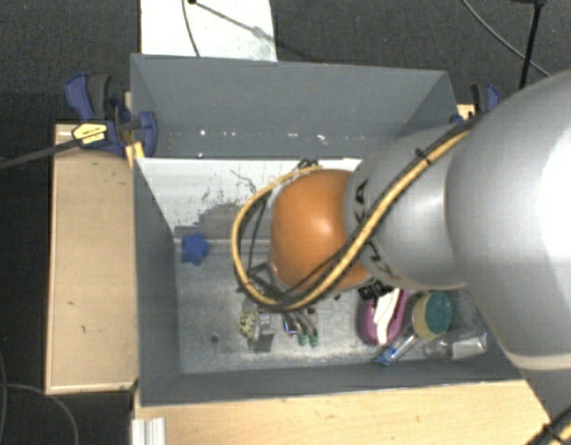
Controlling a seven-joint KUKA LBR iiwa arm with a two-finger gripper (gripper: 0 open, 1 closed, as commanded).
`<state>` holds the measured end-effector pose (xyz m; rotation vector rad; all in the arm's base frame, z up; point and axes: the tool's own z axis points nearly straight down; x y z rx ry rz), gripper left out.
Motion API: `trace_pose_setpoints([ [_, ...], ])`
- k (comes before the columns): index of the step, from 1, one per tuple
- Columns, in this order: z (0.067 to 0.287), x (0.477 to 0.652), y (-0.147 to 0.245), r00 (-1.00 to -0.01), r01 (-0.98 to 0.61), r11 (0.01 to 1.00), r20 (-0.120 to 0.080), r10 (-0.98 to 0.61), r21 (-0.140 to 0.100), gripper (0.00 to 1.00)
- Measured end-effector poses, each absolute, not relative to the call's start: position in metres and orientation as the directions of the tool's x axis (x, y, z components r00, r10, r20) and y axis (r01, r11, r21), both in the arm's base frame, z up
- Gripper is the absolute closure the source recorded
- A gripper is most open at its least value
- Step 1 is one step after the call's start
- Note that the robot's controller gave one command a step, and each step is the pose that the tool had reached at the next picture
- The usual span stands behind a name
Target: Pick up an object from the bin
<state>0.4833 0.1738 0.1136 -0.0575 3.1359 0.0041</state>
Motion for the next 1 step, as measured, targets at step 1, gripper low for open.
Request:
trace_pose_setpoints([
  [1,0.1518,0.4848,0.1744,-0.999,-0.036,0.999,-0.006,-0.036,0.003,1.0],
])
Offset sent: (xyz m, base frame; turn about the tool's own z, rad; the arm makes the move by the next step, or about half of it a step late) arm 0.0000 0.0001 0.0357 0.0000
